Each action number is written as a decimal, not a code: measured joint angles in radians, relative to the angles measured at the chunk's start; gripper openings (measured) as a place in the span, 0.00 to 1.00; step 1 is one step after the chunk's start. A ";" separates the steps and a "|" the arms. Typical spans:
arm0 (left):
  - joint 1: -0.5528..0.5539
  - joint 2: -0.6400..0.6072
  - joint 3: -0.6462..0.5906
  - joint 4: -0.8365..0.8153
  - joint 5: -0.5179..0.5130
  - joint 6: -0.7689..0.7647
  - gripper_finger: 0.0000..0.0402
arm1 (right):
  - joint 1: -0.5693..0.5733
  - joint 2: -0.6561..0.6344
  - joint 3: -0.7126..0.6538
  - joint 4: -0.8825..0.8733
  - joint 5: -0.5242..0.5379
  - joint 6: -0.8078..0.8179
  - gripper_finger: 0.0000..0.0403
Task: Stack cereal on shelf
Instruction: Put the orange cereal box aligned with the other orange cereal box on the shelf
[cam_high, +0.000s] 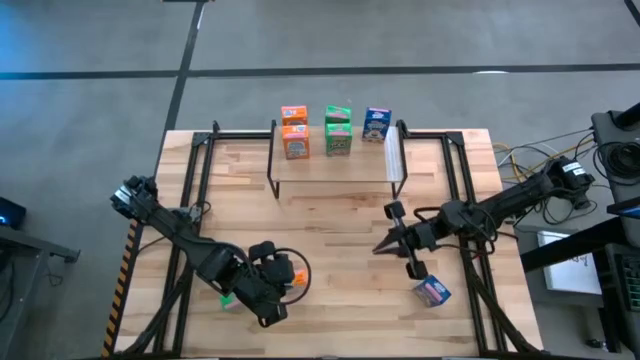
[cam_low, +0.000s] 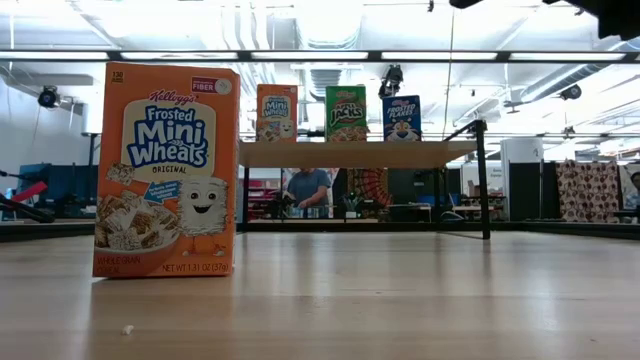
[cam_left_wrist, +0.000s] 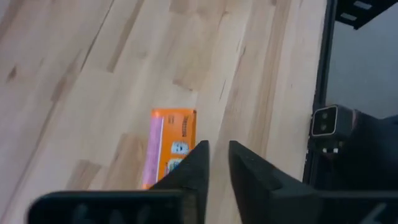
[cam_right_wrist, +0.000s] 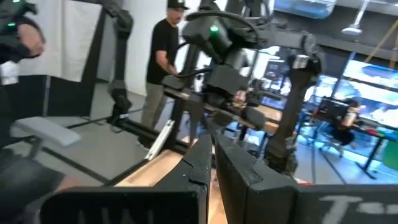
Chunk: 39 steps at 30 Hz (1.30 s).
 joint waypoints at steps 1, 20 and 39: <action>0.000 0.000 -0.001 -0.005 0.001 -0.009 0.15 | 0.010 0.000 -0.003 -0.001 0.000 0.000 0.03; -0.004 0.002 -0.195 0.197 -0.053 -0.017 0.72 | 0.054 -0.006 -0.020 -0.024 0.061 0.033 0.03; -0.006 0.002 -0.252 0.256 -0.105 0.046 0.71 | 0.054 -0.006 -0.020 -0.025 0.082 0.026 0.03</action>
